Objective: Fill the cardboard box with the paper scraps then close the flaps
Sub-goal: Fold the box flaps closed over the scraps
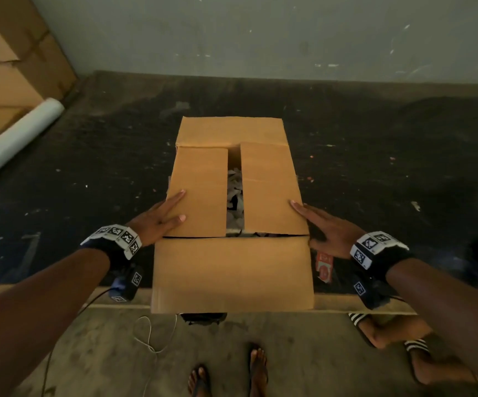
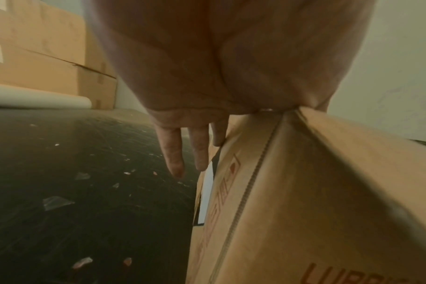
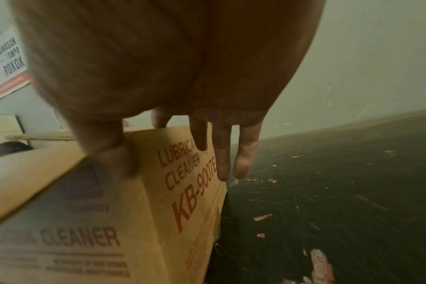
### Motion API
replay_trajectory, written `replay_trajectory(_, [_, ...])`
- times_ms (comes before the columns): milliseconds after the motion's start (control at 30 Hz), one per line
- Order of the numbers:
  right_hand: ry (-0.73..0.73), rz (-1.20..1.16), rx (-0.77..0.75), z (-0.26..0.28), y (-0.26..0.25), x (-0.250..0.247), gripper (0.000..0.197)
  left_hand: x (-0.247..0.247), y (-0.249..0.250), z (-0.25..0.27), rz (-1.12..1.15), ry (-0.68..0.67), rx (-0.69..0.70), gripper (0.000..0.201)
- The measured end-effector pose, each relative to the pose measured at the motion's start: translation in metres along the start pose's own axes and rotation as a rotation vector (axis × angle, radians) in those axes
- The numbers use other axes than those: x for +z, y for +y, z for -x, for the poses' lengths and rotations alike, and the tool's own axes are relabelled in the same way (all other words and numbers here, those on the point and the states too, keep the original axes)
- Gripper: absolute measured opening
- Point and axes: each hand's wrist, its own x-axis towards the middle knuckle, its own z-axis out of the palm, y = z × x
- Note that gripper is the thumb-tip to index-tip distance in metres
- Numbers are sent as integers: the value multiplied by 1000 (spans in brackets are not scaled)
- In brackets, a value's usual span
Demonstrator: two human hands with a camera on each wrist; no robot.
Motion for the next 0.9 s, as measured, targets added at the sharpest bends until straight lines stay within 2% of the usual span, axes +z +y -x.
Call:
replay_trajectory(100, [-16,53,-38,1,4,5,127,-6,-2,-6,-15,-37,-29,83])
replay_trajectory(200, [-6,39,-65,-2,8,3,129,-9,-1,-6,-29,-55,12,88])
replay_trajectory(333, [-28,-4,-97,-4,15,-4,113,-11,0,-4,-10,-46,4,91])
replay_trajectory(367, [-20,-29,-105,-5,17,-3,104,-14,0,-1,-22,-69,-39,86])
replay_trajectory(433, [31,-111,-100,-7,17,-3,83,-17,-6,3,-82,-85,-227,71])
replay_trajectory(467, [67,-158,-91,-8,16,-2,73,-18,-10,3,-89,-29,-281,54])
replay_trajectory(500, [108,-207,-77,-10,13,-1,65,-19,-8,5,-54,37,-266,30])
replay_trajectory(533, [146,-266,-53,-11,10,-1,59,-21,-5,8,43,95,-227,22])
replay_trajectory(633, [243,-456,36,-14,-3,4,53,-28,-1,7,535,348,-171,35])
replay_trajectory(667, [267,-494,53,-16,-8,5,55,-31,-3,10,547,439,-138,39])
replay_trajectory(733, [296,-529,88,-21,-10,11,72,-31,-3,13,350,585,-77,44])
replay_trajectory(767, [291,-552,110,-23,-11,13,78,-29,1,15,228,606,-40,47])
replay_trajectory(833, [307,-610,150,-28,-11,13,87,-22,18,16,-4,565,61,59])
replay_trajectory(900, [312,-636,190,-31,-8,12,102,-8,36,15,-223,450,173,70])
